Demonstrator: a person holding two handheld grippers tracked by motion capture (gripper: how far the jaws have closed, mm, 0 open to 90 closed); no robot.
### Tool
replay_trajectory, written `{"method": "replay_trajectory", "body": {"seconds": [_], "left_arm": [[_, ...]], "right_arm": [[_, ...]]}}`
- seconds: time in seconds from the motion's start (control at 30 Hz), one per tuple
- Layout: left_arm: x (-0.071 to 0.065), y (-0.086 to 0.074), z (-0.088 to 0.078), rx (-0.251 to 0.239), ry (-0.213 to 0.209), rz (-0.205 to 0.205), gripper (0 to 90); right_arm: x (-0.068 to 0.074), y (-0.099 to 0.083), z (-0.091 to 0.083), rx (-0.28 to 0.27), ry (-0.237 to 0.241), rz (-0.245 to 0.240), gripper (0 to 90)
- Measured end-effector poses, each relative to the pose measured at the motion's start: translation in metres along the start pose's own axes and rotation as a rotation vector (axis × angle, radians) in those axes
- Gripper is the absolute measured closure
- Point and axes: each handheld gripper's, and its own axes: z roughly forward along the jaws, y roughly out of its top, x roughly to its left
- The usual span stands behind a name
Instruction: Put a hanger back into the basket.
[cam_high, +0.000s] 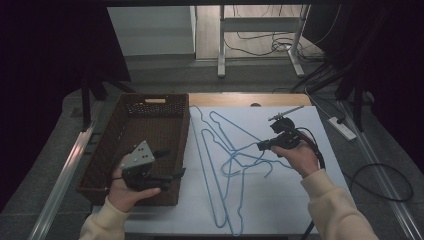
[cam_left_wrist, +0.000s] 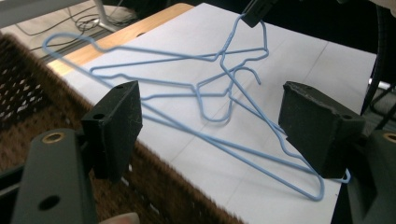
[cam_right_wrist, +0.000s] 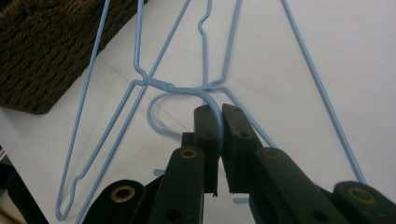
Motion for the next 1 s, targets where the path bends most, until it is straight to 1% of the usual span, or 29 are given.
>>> {"method": "replay_trajectory", "body": {"seconds": [0.13, 0.17, 0.2, 0.27, 0.33, 0.4, 0.43, 0.5, 0.53, 0.63, 0.7, 0.73, 0.77, 0.8, 0.87, 0.9, 0.93, 1.0], "left_arm": [[0.008, 0.022, 0.013, 0.046, -0.017, 0.041, 23.2], [0.013, 0.03, 0.021, 0.07, -0.025, 0.054, 23.5], [0.013, 0.03, 0.021, 0.07, -0.025, 0.054, 23.8], [0.019, 0.041, 0.031, 0.103, -0.034, 0.071, 24.2], [0.023, 0.049, 0.039, 0.142, -0.053, 0.093, 25.0], [0.028, 0.055, 0.049, 0.177, -0.058, 0.116, 25.5], [0.03, 0.057, 0.053, 0.19, -0.063, 0.121, 25.5], [0.037, 0.063, 0.066, 0.226, -0.092, 0.124, 25.6], [0.039, 0.065, 0.072, 0.243, -0.098, 0.131, 25.7], [0.044, 0.071, 0.087, 0.295, -0.093, 0.17, 26.0], [0.048, 0.074, 0.097, 0.324, -0.11, 0.183, 26.2], [0.049, 0.076, 0.103, 0.336, -0.111, 0.194, 26.3], [0.05, 0.078, 0.108, 0.346, -0.103, 0.207, 26.8], [0.051, 0.08, 0.117, 0.368, -0.103, 0.234, 26.8], [0.052, 0.082, 0.127, 0.391, -0.103, 0.275, 27.2], [0.052, 0.083, 0.132, 0.403, -0.104, 0.29, 27.5], [0.052, 0.083, 0.132, 0.403, -0.104, 0.29, 27.7], [0.053, 0.084, 0.143, 0.429, -0.12, 0.332, 28.3]], "right_arm": [[-0.001, -0.001, 0.0, 0.011, -0.001, -0.009, 86.0], [-0.001, -0.001, 0.0, 0.013, -0.001, -0.01, 86.0], [-0.001, -0.001, 0.0, 0.013, -0.001, -0.01, 86.0], [-0.002, -0.001, 0.0, 0.018, 0.001, -0.011, 86.0], [-0.003, -0.001, 0.001, 0.03, 0.005, -0.014, 85.9], [-0.003, -0.001, 0.001, 0.036, 0.004, -0.021, 85.9], [-0.004, -0.001, 0.002, 0.036, 0.005, -0.021, 85.9], [-0.004, 0.0, 0.002, 0.036, 0.007, -0.022, 86.0], [-0.003, 0.0, 0.002, 0.038, 0.009, -0.023, 85.9], [-0.003, 0.001, 0.002, 0.042, 0.009, -0.029, 85.9], [-0.003, 0.001, 0.002, 0.042, 0.012, -0.03, 85.9], [-0.003, 0.001, 0.002, 0.041, 0.013, -0.032, 85.9], [-0.003, 0.001, 0.003, 0.039, 0.014, -0.034, 85.9], [-0.003, 0.001, 0.003, 0.038, 0.015, -0.034, 85.9], [-0.002, 0.001, 0.003, 0.039, 0.017, -0.034, 85.9], [-0.002, 0.001, 0.003, 0.04, 0.017, -0.035, 85.9], [-0.002, 0.001, 0.003, 0.04, 0.017, -0.035, 85.9], [-0.002, 0.001, 0.003, 0.04, 0.018, -0.034, 85.9]]}}
